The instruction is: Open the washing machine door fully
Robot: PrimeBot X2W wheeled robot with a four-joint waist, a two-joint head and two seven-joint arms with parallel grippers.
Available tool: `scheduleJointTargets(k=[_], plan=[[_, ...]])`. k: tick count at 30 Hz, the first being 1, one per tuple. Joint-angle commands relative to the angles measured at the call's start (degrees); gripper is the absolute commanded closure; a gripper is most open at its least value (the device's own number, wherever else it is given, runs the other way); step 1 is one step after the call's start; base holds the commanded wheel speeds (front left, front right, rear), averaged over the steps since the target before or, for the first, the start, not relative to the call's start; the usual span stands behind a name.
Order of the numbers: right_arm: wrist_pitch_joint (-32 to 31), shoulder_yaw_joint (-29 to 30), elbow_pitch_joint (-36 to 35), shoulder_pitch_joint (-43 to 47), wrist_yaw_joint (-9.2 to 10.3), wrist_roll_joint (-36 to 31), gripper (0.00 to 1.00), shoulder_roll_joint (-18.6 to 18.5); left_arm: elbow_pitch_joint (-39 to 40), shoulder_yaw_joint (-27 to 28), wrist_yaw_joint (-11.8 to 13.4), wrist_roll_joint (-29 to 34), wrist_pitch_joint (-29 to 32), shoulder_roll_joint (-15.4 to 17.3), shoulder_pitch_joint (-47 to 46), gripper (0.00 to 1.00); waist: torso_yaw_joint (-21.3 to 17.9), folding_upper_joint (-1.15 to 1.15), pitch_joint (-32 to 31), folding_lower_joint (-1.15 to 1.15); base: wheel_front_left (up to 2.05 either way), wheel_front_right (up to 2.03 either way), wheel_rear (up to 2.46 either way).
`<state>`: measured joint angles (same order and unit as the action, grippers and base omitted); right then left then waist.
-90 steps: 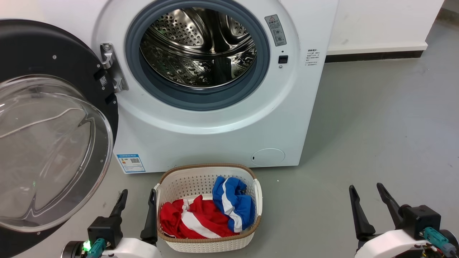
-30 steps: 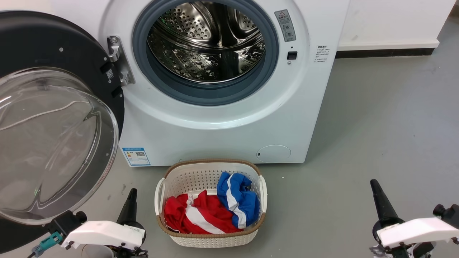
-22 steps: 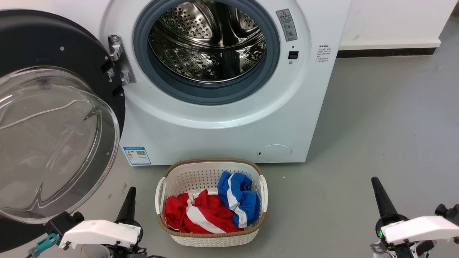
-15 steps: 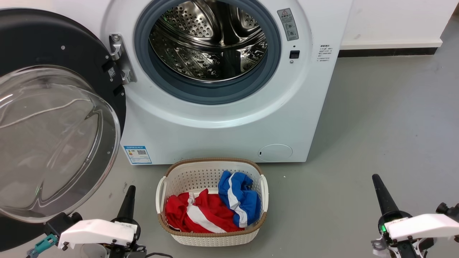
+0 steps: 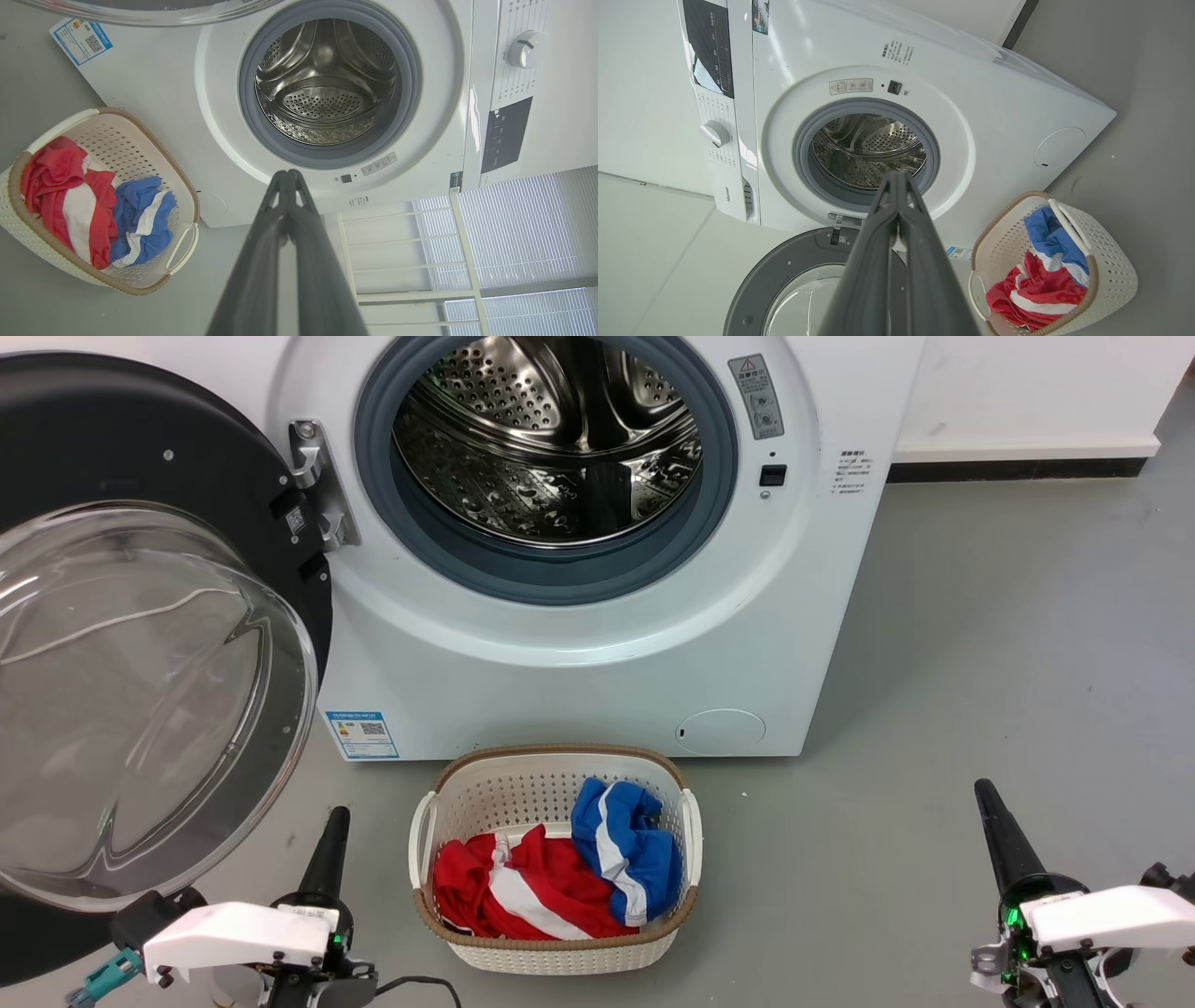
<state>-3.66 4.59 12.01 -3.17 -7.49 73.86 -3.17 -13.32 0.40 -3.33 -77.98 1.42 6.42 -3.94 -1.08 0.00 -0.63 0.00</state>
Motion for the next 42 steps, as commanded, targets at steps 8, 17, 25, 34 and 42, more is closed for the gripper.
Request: scheduleJointTargets(k=[8,17,25,34,42], plan=[[-0.81,0.42,0.34,-1.73,0.00,4.95,1.00,-0.21,-0.05,1.61,-1.29,-3.79,1.27,-0.79,-1.73,1.00,0.21,0.00,0.16,0.00,0.00,0.00,0.00],[-1.33,0.80,0.87,-2.13,0.00,9.15,1.00,-0.17,-0.26,2.97,-2.23,-7.16,2.38,-1.58,-1.87,1.00,0.45,0.00,0.33,0.00,0.00,0.00,0.00],[-1.83,1.09,1.34,-2.68,0.00,12.69,1.00,-0.13,-0.45,4.02,-2.94,-9.94,3.31,-2.27,-2.23,1.00,0.66,0.00,0.49,0.00,0.00,0.00,0.00],[-2.36,1.39,1.80,-3.09,0.00,16.42,1.00,-0.08,-0.63,5.13,-3.91,-12.86,4.28,-2.82,-2.51,1.00,0.89,0.00,0.67,0.00,0.00,0.00,0.00],[-2.67,1.62,2.09,-3.38,0.00,19.02,1.00,-0.04,-0.78,5.99,-4.39,-14.89,4.92,-3.36,-2.52,1.00,1.08,0.00,0.81,0.00,0.00,0.00,0.00]])
